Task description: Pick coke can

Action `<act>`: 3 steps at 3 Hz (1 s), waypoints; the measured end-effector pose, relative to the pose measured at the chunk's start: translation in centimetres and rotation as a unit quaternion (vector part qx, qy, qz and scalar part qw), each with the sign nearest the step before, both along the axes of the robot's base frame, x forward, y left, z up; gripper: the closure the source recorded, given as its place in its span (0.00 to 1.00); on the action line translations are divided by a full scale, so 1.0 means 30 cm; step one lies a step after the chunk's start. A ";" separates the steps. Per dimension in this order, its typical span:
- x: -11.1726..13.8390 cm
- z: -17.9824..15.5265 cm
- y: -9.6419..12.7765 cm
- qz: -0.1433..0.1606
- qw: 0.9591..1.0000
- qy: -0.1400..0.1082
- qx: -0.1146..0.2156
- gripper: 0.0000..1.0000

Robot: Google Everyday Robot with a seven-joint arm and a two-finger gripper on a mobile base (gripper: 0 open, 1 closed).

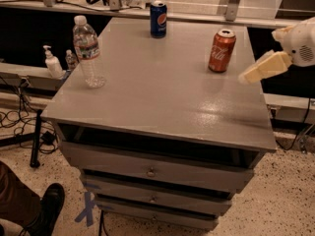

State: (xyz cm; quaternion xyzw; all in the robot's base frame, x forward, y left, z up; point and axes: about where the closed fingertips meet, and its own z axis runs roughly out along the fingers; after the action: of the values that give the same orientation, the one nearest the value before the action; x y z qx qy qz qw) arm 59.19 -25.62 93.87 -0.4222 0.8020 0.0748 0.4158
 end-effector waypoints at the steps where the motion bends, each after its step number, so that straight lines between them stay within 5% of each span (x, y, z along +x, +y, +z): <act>1: 0.136 -0.052 0.010 -0.019 0.997 -0.028 0.069 0.00; 3: 0.354 -0.157 0.114 -0.019 0.985 -0.054 0.164 0.00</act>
Offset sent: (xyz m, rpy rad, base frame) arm 0.1233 0.0181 -0.0537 0.3675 -0.1491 -0.0660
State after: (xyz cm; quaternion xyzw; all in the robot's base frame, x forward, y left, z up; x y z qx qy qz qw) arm 69.80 -22.20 89.17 -0.3362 0.7629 0.1747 0.5239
